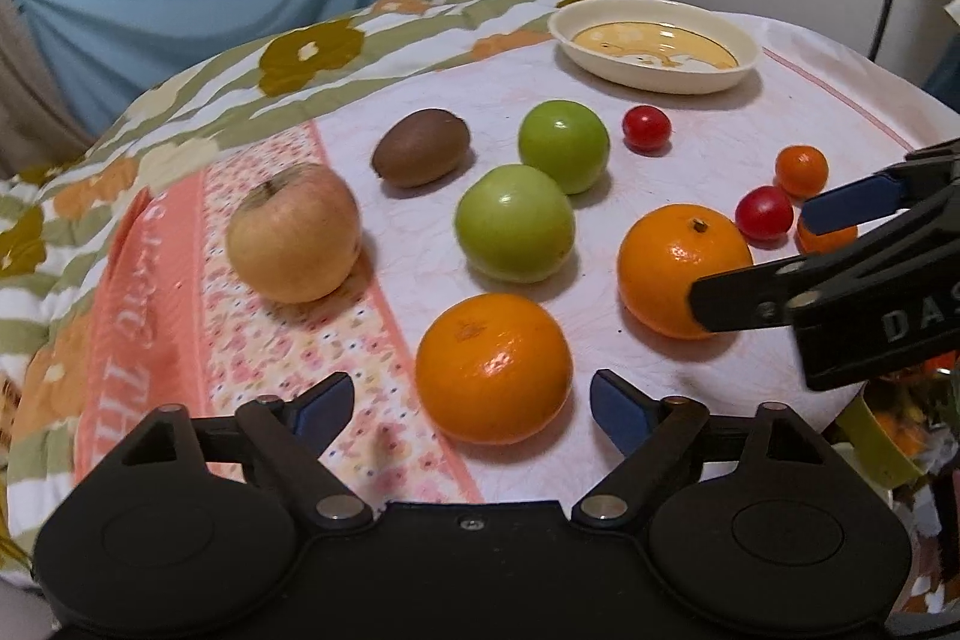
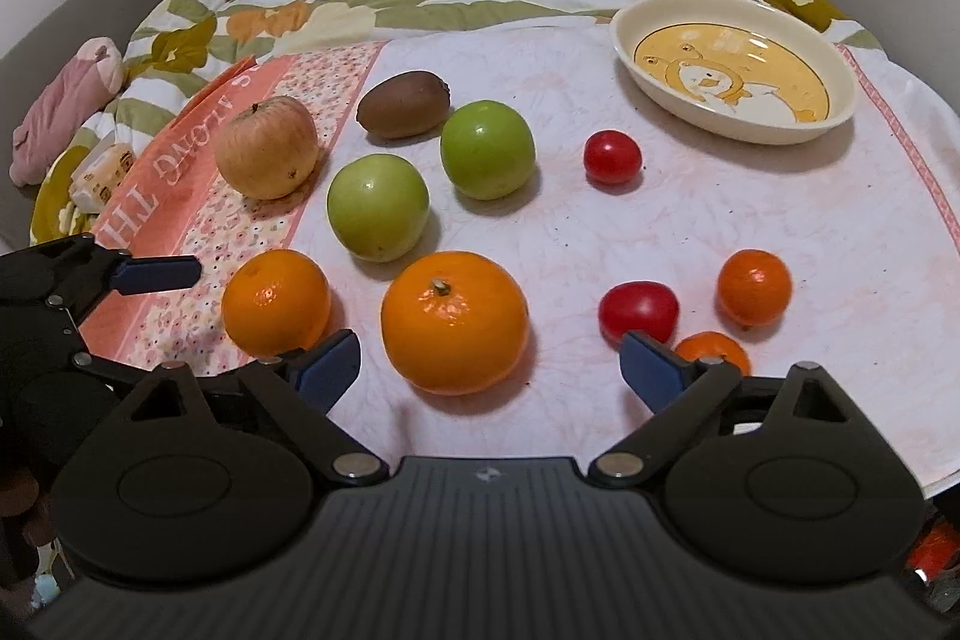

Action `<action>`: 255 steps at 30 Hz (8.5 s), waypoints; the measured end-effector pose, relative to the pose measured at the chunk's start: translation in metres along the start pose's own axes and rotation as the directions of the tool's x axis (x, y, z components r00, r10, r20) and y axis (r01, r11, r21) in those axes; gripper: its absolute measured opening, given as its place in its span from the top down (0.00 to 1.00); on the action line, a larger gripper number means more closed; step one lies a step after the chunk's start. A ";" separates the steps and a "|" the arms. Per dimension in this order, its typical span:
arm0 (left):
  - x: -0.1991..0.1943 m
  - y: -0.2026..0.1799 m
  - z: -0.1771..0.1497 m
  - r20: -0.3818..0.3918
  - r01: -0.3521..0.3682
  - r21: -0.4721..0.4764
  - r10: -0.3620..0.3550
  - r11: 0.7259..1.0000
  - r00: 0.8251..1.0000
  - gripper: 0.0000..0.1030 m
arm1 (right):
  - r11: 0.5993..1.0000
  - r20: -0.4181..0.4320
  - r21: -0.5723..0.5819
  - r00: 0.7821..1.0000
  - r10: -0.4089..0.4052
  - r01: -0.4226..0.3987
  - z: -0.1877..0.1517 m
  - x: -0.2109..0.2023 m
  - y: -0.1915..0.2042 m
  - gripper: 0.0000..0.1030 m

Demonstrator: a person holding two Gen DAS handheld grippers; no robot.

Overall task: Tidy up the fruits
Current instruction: 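Close the left gripper on one large orange while the right gripper closes on the other, then lift both oranges and carry them toward the cream bowl, then lower the oranges into the bowl and open both grippers, then grasp the red apple with the left gripper while the right gripper grasps a green apple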

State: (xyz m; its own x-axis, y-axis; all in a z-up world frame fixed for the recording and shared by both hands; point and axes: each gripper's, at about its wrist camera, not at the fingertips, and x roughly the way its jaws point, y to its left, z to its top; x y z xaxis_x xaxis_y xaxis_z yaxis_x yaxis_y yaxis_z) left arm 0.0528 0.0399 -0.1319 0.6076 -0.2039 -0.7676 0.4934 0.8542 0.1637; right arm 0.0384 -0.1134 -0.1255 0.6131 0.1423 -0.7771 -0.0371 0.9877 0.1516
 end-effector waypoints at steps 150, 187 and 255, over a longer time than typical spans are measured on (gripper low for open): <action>0.119 -0.108 0.237 0.008 -0.079 -0.098 0.080 0.992 0.997 0.08 | 0.994 0.067 -0.089 0.995 0.069 -0.063 0.228 0.106 -0.254 0.00; -0.071 -0.079 0.151 0.198 -0.175 -0.231 0.223 0.957 0.955 0.08 | 0.993 0.250 -0.098 0.968 -0.035 0.061 0.140 -0.099 -0.152 0.00; 0.069 0.110 0.053 -0.018 0.069 -0.032 -0.069 0.997 0.997 0.24 | 0.997 0.000 -0.042 0.997 -0.072 0.072 0.058 0.085 0.072 0.19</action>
State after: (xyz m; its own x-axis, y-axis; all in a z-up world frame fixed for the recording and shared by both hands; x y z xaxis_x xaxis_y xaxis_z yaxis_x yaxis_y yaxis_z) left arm 0.1818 0.0940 -0.1337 0.5609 -0.2539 -0.7880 0.5139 0.8530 0.0909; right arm 0.1341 -0.0336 -0.1453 0.6143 0.0709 -0.7859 -0.0263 0.9972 0.0694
